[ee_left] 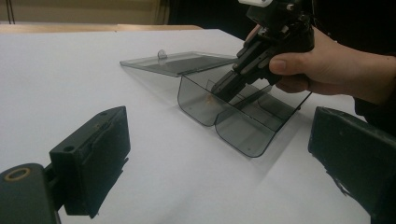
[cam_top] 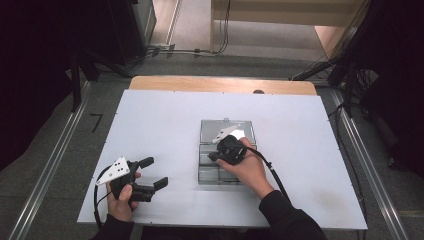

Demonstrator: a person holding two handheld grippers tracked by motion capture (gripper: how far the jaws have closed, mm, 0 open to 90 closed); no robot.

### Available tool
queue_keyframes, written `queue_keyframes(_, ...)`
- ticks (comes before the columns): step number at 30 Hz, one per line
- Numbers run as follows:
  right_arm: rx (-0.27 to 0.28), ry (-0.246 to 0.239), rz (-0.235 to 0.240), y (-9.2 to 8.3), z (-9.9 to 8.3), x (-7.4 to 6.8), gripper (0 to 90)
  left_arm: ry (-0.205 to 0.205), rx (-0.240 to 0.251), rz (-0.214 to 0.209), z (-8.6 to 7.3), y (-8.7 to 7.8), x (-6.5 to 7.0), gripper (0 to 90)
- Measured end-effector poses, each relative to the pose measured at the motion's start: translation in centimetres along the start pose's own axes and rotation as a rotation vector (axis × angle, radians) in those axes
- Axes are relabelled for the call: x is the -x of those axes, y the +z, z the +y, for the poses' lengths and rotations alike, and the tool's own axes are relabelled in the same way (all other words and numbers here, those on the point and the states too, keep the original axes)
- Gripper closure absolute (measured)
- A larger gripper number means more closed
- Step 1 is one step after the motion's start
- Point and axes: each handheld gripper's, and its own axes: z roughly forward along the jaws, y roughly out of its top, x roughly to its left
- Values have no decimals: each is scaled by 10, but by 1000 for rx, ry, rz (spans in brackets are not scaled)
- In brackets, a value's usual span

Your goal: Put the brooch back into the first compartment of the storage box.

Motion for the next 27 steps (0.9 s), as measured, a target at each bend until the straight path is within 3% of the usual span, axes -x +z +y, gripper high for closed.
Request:
queue_keyframes(4,-2,10,2,1,0,1,868,0,-1,-1,0,0,0,60)
queue_keyframes(6,-4,14,-2,1,0,1,807,0,-1,-2,0,0,0,60)
queue_keyframes(8,-4,16,-2,1,0,1,802,0,-1,-2,0,0,0,60)
queue_keyframes(14,50,37,20,-7,0,5,750,1,-1,-2,0,0,0,60)
queue_keyframes(27,125,54,19,-26,1,8,474,-2,-2,-5,0,1,0,60)
